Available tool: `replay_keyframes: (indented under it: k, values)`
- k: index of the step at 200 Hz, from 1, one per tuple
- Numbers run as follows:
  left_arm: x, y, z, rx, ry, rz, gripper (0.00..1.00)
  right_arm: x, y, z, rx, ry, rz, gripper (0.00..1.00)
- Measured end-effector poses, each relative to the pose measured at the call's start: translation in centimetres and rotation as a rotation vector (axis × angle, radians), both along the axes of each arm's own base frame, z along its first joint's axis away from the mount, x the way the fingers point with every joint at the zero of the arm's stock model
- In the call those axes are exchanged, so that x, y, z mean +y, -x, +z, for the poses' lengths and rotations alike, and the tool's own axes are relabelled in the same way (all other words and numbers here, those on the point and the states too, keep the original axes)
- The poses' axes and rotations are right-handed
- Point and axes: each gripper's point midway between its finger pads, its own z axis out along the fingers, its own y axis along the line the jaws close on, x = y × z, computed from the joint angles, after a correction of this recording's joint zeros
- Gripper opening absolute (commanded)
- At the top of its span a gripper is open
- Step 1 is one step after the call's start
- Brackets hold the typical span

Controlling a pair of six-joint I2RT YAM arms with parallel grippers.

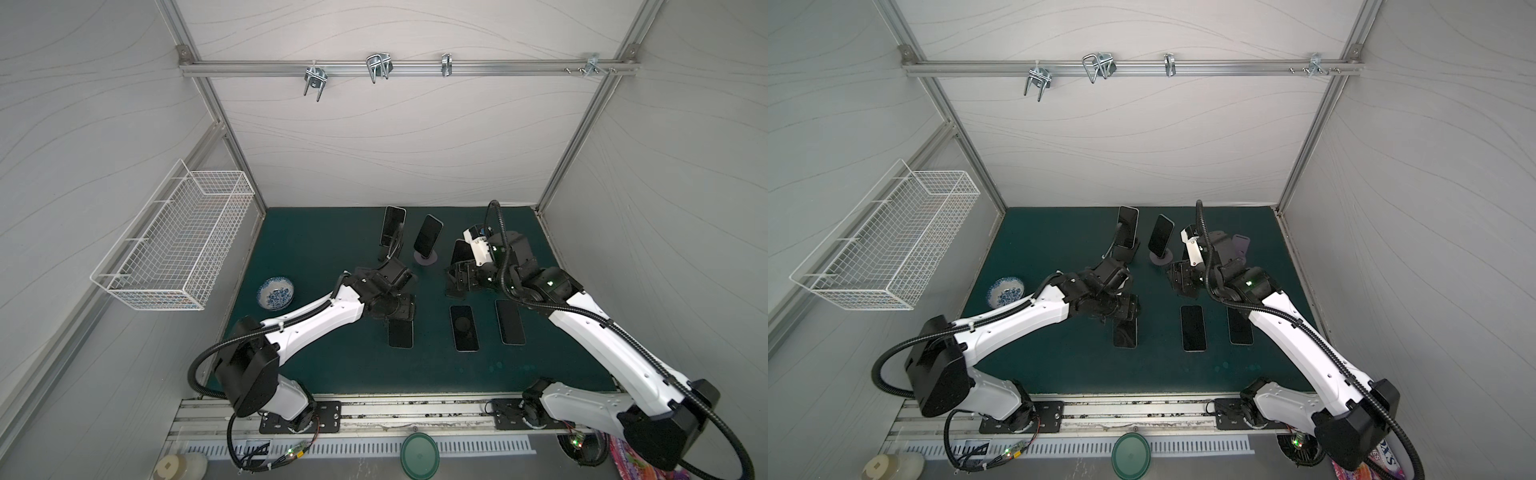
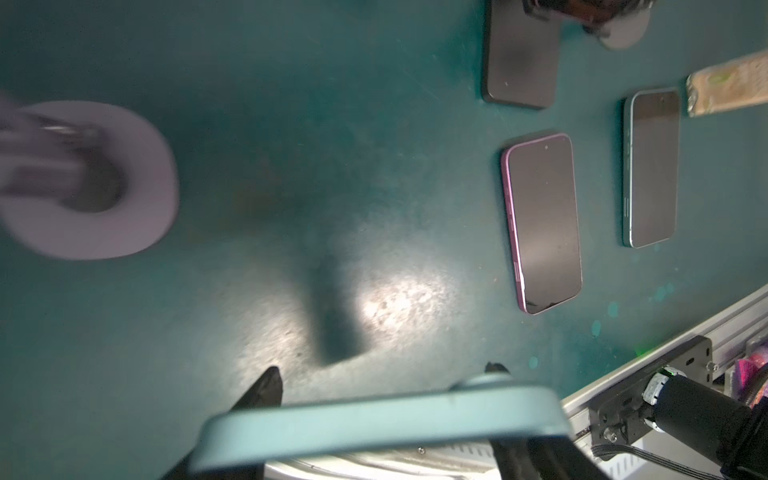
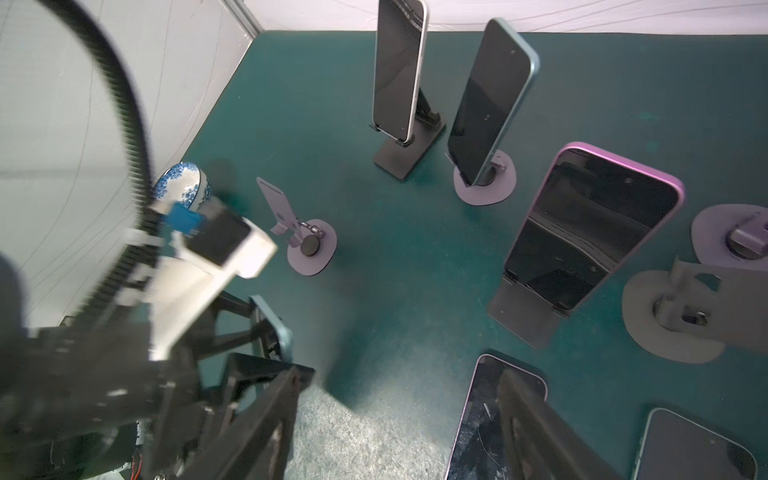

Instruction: Remove the phone from the phone stand

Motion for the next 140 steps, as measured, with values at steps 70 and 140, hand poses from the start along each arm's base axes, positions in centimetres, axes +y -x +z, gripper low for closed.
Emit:
replay_keyframes:
  k: [70, 140]
  values:
    - [-5.3, -1.7, -4.0, 0.153, -0.053, -0.040, 0.54, -0.6, 0.8, -0.6, 0.016, -0.013, -0.015, 0.77]
    - [-7.6, -1.0, -7.7, 0.297, -0.123, -0.083, 0.56, -0.6, 1.0, -1.2, 0.032, -0.014, -0.014, 0.77]
